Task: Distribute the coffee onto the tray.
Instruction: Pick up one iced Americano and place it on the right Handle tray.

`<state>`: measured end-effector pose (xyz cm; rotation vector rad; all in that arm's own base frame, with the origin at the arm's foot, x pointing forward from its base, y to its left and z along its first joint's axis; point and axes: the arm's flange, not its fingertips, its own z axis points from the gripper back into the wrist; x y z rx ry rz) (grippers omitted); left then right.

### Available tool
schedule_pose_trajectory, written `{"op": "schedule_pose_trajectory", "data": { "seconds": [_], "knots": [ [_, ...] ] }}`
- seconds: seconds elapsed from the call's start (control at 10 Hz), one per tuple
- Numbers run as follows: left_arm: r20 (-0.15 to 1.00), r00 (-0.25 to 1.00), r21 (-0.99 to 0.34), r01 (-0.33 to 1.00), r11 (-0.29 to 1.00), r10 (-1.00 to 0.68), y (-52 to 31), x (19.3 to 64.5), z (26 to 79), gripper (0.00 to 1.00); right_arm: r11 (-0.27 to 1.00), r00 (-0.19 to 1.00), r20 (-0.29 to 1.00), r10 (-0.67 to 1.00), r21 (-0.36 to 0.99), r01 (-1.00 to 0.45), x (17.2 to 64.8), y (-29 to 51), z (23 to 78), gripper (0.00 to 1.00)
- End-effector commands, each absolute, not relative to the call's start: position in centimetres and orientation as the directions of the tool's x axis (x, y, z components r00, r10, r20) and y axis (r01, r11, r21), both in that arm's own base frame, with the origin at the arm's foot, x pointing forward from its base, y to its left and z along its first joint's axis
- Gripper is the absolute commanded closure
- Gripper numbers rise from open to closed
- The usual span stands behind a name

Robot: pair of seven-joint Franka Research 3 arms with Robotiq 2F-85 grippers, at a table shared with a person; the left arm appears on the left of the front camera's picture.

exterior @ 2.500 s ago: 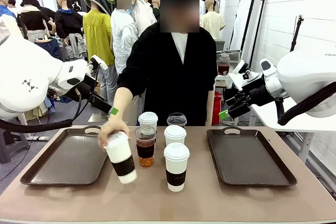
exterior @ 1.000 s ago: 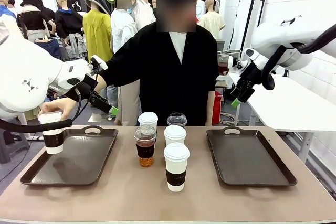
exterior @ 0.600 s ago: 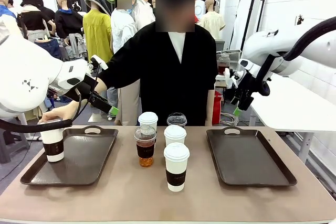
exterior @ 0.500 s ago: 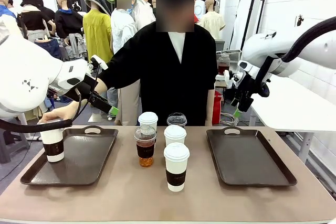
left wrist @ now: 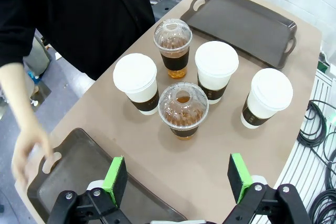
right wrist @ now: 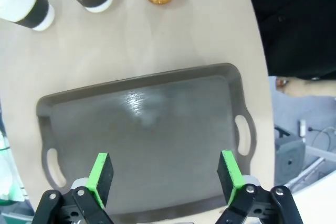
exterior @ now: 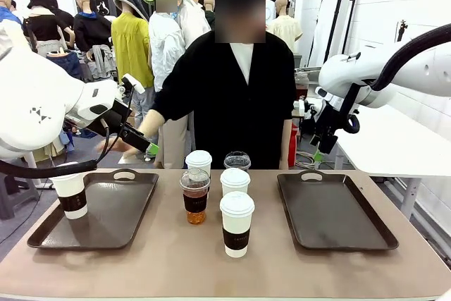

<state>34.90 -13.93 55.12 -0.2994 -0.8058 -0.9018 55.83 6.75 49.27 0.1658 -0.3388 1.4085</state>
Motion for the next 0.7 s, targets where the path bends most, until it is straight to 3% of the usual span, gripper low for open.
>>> {"op": "schedule_pose_trajectory", "data": {
  "seconds": [0.0,0.4,0.6],
  "knots": [
    [0.734,0.36,0.087,0.792,0.605,-0.576,-13.8,34.9,55.1,0.0,0.147,0.115,0.334,0.935,-0.07,-0.987,55.8,6.6,48.9,0.0],
    [0.734,0.36,0.087,0.792,0.605,-0.576,-13.8,34.9,55.1,0.0,0.158,0.124,0.328,0.936,-0.077,-0.984,55.8,6.8,49.1,0.0],
    [0.734,0.36,0.087,0.792,0.605,-0.576,-13.8,34.9,55.1,0.0,0.165,0.098,0.44,0.893,-0.117,-0.979,57.3,6.3,47.5,0.0]
  ]
}}
